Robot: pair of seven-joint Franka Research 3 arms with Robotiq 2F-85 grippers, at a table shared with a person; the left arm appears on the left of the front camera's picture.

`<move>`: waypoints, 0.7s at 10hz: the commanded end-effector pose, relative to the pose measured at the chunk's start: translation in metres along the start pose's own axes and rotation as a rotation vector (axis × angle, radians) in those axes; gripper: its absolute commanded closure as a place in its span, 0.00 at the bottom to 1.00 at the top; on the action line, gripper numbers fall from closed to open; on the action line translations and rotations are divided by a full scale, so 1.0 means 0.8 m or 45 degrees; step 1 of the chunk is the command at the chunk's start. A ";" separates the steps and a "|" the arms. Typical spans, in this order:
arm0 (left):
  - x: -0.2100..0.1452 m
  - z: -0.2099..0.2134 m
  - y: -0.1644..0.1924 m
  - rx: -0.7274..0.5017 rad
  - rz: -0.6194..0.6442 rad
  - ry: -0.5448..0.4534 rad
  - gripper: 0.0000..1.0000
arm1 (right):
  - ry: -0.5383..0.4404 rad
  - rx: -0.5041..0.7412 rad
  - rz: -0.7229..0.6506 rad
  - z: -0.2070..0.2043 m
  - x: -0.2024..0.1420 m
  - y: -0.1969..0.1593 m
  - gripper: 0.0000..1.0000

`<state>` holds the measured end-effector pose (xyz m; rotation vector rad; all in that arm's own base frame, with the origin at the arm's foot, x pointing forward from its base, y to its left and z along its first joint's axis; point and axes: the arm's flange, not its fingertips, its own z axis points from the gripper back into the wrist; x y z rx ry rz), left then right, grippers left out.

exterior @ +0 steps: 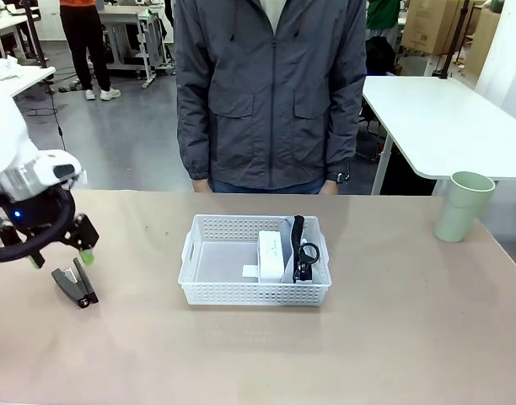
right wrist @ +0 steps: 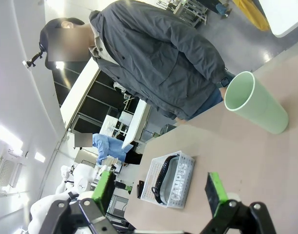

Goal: Efficiently arrange items inside the basket to fit them all.
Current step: Pick up the Stapler and place it inside the Organizing basket.

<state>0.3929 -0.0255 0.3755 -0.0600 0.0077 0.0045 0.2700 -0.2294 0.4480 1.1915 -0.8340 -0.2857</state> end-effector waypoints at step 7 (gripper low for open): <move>-0.001 -0.028 0.007 0.004 0.068 0.134 0.00 | -0.011 0.018 0.009 0.000 0.000 0.001 0.00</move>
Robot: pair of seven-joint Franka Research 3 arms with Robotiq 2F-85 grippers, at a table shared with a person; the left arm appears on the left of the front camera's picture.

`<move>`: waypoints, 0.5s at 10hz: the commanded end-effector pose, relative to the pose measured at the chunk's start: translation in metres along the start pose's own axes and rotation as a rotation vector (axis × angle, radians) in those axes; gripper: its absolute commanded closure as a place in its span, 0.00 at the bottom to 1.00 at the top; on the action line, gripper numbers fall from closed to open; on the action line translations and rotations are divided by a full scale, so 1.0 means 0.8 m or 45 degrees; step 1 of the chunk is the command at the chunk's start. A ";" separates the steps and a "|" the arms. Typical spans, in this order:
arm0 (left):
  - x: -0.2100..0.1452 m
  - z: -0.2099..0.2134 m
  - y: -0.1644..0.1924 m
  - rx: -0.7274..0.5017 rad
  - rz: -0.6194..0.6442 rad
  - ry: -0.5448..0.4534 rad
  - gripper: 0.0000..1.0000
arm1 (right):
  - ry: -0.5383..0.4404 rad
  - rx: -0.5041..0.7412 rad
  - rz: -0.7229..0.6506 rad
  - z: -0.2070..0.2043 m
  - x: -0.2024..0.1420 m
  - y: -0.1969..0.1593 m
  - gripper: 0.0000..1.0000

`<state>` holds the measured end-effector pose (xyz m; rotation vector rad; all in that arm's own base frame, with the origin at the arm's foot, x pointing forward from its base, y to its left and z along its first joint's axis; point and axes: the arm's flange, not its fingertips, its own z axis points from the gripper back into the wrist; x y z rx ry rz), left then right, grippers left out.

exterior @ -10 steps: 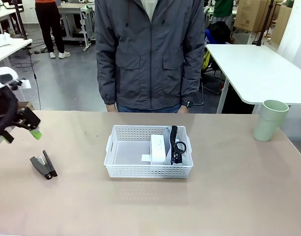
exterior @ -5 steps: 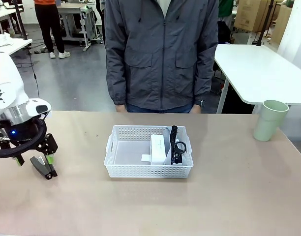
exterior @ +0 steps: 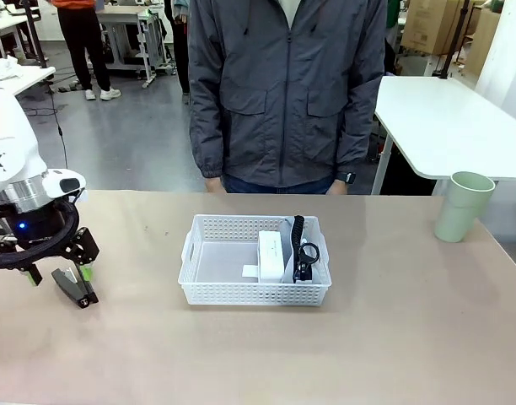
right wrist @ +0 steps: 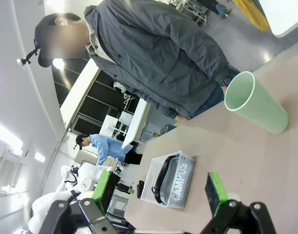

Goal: Efficiently arrange items inside the basket to fit them all.
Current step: Pick up the Stapler and place it inside the Organizing basket.

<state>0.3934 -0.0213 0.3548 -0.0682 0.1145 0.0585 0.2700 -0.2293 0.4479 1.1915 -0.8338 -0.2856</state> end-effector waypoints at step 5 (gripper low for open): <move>-0.002 -0.002 0.001 0.015 -0.004 0.000 0.00 | -0.011 0.018 0.009 0.001 0.000 0.001 0.00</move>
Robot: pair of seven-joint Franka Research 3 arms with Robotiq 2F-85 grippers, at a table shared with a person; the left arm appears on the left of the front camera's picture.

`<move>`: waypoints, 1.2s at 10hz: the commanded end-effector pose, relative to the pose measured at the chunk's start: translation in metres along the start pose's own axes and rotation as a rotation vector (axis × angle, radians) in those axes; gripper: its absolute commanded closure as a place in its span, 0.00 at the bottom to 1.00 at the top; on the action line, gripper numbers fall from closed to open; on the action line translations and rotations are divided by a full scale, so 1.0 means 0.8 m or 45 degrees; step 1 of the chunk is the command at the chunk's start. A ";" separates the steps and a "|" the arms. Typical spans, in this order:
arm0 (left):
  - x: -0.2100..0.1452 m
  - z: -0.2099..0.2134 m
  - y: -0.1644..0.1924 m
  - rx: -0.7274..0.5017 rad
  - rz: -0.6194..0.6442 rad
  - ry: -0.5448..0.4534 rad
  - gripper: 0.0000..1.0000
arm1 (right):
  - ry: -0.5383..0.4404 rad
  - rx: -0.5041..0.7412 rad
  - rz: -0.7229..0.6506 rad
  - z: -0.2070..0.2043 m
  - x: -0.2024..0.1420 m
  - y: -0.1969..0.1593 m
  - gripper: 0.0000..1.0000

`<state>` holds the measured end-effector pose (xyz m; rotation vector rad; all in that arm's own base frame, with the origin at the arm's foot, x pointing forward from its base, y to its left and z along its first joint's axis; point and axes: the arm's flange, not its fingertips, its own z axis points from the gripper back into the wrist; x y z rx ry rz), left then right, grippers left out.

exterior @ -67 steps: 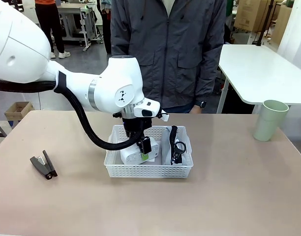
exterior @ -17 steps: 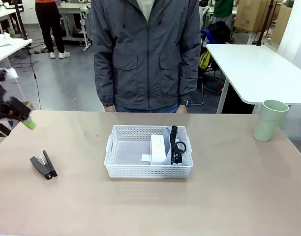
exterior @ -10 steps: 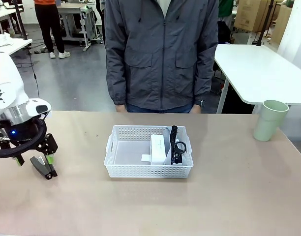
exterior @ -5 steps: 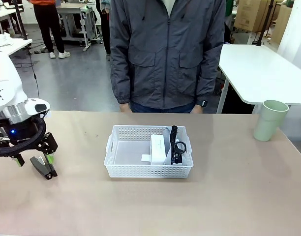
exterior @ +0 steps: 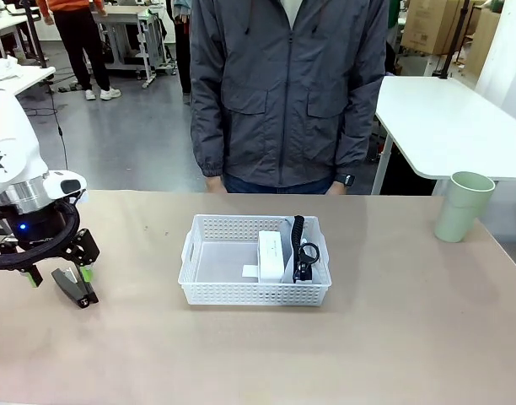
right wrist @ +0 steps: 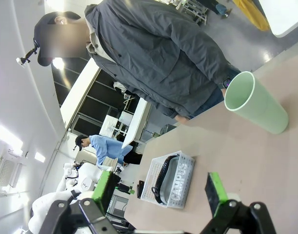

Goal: Efficiently arrange items inside the basket to fit them all.
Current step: Pick up the Stapler and place it inside the Organizing basket.

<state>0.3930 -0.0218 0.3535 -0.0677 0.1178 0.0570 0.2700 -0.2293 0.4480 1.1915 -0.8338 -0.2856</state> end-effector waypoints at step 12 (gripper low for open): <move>-0.001 0.017 0.016 -0.402 0.345 -0.201 0.00 | -0.011 0.018 0.009 0.001 0.000 0.001 0.00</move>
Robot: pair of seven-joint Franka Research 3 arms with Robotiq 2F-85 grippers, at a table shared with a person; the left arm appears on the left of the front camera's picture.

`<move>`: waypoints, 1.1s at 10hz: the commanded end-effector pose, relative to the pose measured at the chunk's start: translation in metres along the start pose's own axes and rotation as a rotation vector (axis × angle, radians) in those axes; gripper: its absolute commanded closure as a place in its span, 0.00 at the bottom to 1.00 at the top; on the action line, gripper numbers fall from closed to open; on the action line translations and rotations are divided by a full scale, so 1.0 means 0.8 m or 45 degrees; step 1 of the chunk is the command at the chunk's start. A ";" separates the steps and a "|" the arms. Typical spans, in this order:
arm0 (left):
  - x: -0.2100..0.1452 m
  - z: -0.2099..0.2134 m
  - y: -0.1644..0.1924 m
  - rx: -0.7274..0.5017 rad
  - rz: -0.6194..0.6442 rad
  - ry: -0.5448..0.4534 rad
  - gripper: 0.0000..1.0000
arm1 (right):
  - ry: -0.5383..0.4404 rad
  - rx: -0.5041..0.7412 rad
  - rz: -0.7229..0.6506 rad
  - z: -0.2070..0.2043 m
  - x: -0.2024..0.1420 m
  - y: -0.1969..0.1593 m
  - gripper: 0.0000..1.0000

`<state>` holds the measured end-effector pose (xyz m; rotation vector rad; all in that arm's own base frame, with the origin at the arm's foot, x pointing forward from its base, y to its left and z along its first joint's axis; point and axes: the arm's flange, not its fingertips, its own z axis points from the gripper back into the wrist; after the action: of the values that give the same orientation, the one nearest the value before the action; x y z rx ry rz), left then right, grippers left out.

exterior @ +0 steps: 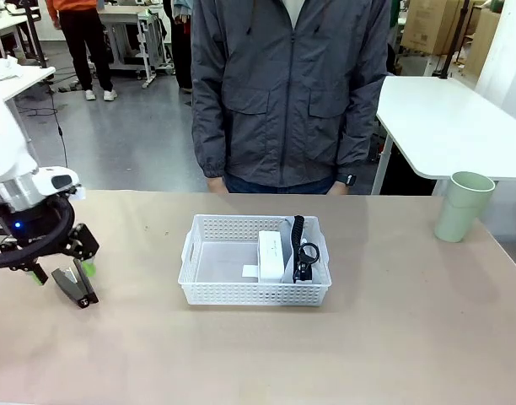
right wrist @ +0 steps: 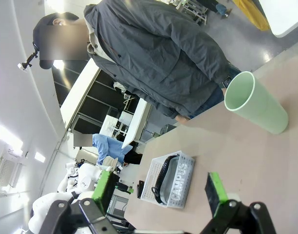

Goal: Efficiently arrange items inside the basket to fit them all.
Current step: Pick up the Stapler and place it inside the Organizing basket.

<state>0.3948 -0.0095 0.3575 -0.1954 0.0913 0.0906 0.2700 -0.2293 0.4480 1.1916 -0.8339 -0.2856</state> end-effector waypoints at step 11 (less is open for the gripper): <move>0.001 -0.032 -0.010 0.218 0.953 -0.068 0.00 | -0.011 0.018 0.009 0.001 0.000 0.001 0.00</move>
<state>0.3901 -0.0284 0.3426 0.0193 0.1062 0.7698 0.2699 -0.2294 0.4480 1.1918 -0.8341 -0.2856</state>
